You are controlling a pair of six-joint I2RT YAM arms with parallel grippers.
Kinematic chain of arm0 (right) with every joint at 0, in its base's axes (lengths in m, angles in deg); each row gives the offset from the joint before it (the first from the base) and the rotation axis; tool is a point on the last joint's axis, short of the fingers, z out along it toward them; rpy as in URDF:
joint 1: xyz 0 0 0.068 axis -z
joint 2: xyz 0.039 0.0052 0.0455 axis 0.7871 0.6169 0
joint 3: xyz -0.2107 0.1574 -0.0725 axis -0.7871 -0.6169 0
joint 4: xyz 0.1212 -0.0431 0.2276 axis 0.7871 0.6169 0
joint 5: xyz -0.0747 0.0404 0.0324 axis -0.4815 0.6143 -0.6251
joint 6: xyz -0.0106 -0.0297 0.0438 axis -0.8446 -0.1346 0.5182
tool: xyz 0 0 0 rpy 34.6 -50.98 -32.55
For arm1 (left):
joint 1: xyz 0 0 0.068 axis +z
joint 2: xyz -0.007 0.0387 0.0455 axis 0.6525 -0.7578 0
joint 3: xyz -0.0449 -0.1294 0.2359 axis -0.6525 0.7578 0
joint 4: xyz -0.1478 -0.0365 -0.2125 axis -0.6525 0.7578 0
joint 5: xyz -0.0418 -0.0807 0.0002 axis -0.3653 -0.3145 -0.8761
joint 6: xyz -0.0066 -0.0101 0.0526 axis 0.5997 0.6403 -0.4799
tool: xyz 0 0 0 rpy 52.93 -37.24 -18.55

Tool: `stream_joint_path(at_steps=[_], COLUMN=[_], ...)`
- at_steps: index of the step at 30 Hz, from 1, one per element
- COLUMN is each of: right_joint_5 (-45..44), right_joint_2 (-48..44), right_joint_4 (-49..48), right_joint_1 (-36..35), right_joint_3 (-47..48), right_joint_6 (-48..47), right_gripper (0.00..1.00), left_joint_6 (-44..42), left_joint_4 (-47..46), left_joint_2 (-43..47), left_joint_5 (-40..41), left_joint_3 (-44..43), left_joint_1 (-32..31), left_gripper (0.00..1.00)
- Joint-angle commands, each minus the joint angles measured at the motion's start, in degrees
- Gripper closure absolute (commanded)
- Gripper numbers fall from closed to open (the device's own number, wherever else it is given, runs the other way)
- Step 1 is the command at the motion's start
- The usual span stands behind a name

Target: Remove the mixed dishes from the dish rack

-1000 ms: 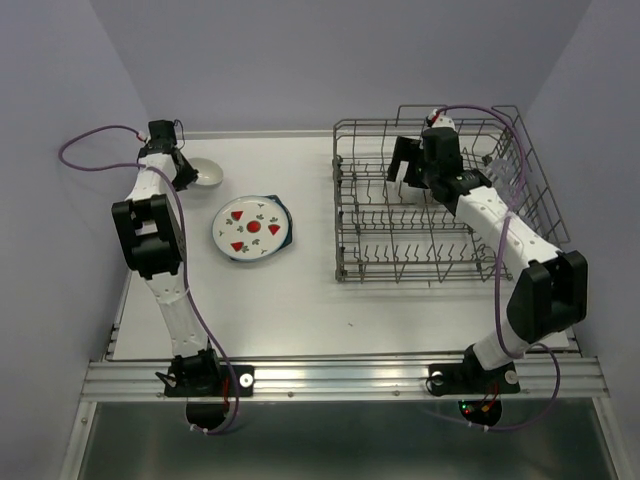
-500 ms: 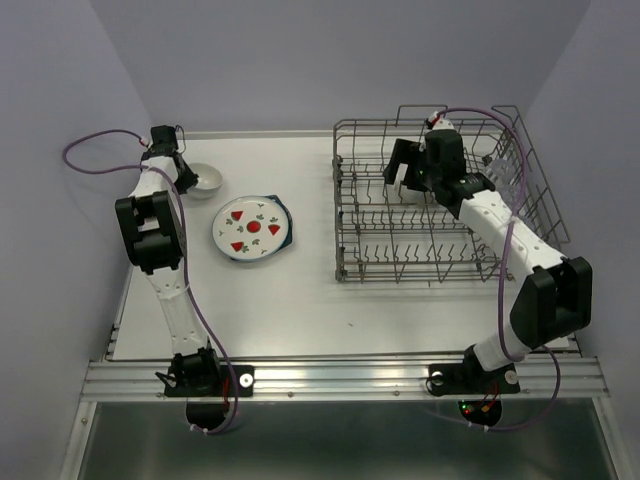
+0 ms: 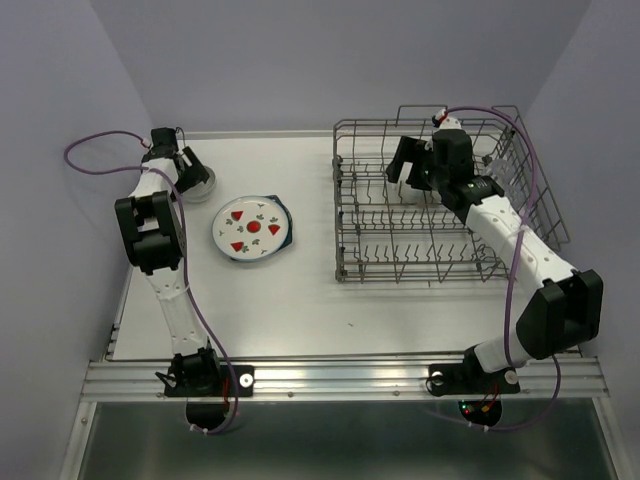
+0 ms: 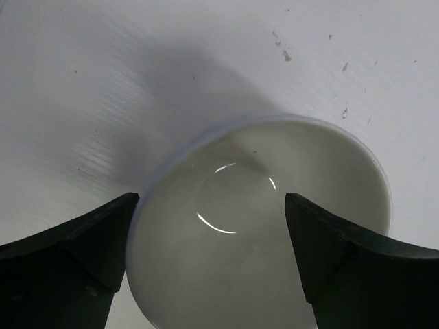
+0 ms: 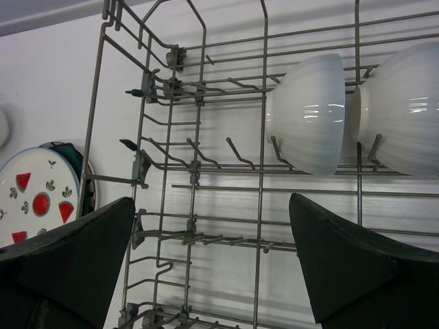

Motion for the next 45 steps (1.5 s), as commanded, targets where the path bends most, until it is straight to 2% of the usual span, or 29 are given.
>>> stream_joint_path(at_steps=[1,6,13,16,20,22,25,28,31,37,40,41,43,45], right_joint_5=[1.26,0.91,-2.08,-1.99,0.98,2.92,4.25,4.6,8.72,12.94,14.7,15.58,16.9,18.65], right_joint_2=[-2.44,-2.97,-2.45,-0.69,1.42,2.3,2.3,2.48,3.44,6.08,6.87,7.14,7.84,8.89], right_joint_4=[-2.51,-2.42,-2.42,-2.33,-2.42,-2.33,-2.51,-2.51,-2.77,-2.94,-3.21,-3.3,-3.21,-3.65], right_joint_1=[0.4,0.4,0.4,1.01,4.69,6.19,8.21,9.7,12.16,14.81,14.81,14.81,14.81,14.81], right_joint_3=[-0.86,-0.6,0.45,1.94,3.62,3.88,3.18,2.04,1.6,2.91,3.35,3.53,3.88,4.32], right_joint_6=[-0.11,-0.38,-1.17,-1.87,-2.05,-1.7,-1.26,-1.26,-1.78,-1.7,-2.31,-2.83,-3.45,-4.07], right_gripper=[0.0,0.0,0.0,0.0,0.0,0.0,0.0,0.0,0.0,0.0,0.0,0.0,0.0,0.0], left_joint_6=[0.47,1.09,3.8,5.13,5.92,6.54,7.68,8.21,8.64,9.43,9.88,10.4,10.93,11.72], left_joint_4=[1.27,3.47,8.82,9.8,7.09,5.85,5.41,4.53,4.26,6.99,6.72,6.46,6.72,6.64], left_joint_2=[5.7,8.95,16.6,20.2,25.47,26.7,26.62,25.4,22.77,19.33,18.89,18.8,18.54,18.63], left_joint_5=[2.07,3.57,7.71,7.27,2.98,1.91,1.64,-0.02,-0.64,3.13,2.79,2.52,3.05,4.1], left_joint_3=[0.24,-1.61,-5.03,-4.61,-0.83,1.45,2.77,3.66,3.14,0.49,1.9,2.16,2.34,2.34], left_joint_1=[-0.05,-1.2,-7.52,-12.44,-24.8,-28.6,-35.62,-39.59,-43.55,-46.99,-47.69,-48.04,-48.57,-49.01], left_gripper=[0.01,0.01,0.01,0.01,0.01,0.01,0.01,0.01,0.02,0.11,0.18,0.24,0.28,0.37])
